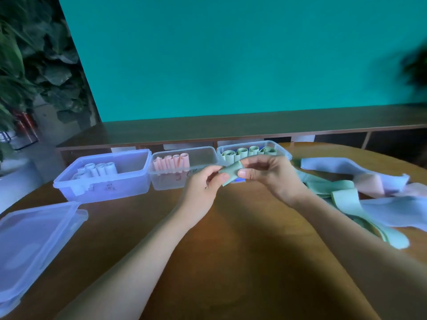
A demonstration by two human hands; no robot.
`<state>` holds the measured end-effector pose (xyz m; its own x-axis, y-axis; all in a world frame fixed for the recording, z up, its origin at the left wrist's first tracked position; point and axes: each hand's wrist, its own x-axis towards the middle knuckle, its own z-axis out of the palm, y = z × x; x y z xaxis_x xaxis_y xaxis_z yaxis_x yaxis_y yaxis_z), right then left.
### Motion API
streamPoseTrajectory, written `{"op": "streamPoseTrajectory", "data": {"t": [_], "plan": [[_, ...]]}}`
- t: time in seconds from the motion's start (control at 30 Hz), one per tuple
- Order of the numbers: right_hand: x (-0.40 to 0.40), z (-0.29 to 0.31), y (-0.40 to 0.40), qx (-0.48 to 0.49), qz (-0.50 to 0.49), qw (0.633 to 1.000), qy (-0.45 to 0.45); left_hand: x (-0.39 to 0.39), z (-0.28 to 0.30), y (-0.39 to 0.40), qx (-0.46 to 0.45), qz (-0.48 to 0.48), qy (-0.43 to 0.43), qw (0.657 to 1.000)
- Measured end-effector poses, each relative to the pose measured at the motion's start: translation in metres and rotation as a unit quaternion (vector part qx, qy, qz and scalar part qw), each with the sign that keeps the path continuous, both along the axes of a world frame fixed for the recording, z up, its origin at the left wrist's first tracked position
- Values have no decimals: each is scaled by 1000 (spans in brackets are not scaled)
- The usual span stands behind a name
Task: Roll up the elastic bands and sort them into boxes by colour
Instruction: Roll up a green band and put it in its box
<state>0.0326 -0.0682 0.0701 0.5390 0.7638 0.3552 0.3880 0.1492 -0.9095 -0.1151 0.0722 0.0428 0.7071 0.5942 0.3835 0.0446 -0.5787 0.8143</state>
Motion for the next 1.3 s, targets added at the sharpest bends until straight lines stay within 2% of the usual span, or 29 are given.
{"op": "streamPoseTrajectory", "data": {"t": [0.13, 0.27, 0.37, 0.47, 0.63, 0.83, 1.07, 1.3], "plan": [[32, 22, -12, -21, -37, 998, -50, 40, 6, -13, -51, 17, -55, 997], [67, 31, -4, -42, -110, 988, -102, 62, -4, -10, 16, 149, -56, 987], [85, 38, 10, -78, -140, 977, -142, 67, -20, -5, 67, 197, -60, 976], [94, 46, 33, -108, -136, 968, -180, 69, -30, 0, 96, 203, -66, 972], [101, 41, 79, -216, -84, 937, -262, 72, -35, 4, 111, 184, -65, 974], [101, 28, 112, -291, -41, 914, -280, 75, -38, 9, 102, 175, -50, 978], [103, 21, 121, -289, -19, 922, -256, 76, -37, 10, 73, 184, -50, 979], [98, 20, 126, -291, -10, 912, -290, 77, -38, 10, 69, 182, -48, 980]]}}
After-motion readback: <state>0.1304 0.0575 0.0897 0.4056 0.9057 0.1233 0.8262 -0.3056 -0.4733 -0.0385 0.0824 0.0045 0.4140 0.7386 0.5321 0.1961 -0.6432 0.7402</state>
